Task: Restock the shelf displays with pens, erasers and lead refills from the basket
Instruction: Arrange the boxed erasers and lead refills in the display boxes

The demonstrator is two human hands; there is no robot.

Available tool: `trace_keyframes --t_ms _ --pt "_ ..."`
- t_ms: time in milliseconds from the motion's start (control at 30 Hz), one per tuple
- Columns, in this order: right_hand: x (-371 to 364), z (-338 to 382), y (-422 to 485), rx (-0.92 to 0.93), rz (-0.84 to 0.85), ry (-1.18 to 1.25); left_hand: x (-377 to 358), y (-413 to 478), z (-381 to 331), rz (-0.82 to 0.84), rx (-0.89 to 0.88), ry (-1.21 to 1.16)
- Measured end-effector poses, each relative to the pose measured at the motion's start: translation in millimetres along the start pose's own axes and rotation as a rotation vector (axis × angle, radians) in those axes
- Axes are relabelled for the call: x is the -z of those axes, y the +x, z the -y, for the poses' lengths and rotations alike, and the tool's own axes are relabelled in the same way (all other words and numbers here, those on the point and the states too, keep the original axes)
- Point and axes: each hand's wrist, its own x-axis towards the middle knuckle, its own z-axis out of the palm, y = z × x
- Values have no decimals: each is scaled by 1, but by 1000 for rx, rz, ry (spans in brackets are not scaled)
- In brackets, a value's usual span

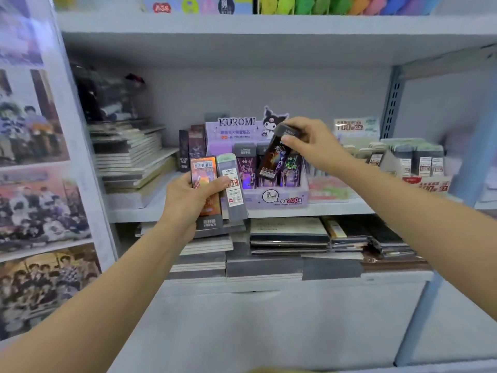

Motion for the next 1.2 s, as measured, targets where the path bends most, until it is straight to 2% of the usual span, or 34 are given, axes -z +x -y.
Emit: trace_keyframes --t_ms 267,533,633,733,933,1000,1100,1200 --pt "-3 -13 4 48 150 -234 -1 5 8 20 33 -18" --pt "-20 -7 16 80 200 -240 -8 5 10 33 29 -20" --pt "-19 -10 18 37 255 -213 -9 4 10 48 27 -28" --pt "-23 -19 11 17 182 -161 -9 1 11 64 29 -30" --pt "-32 -17 0 159 -14 -423 -21 -6 10 94 19 -63" --pt "-29 -9 -9 145 -51 -263 -28 -8 10 117 13 -73" --pt "-25 5 -33 70 96 92 -44 -10 12 161 -2 -67" --pt "-15 3 -52 -9 183 168 -67 -13 18 231 -36 -64"
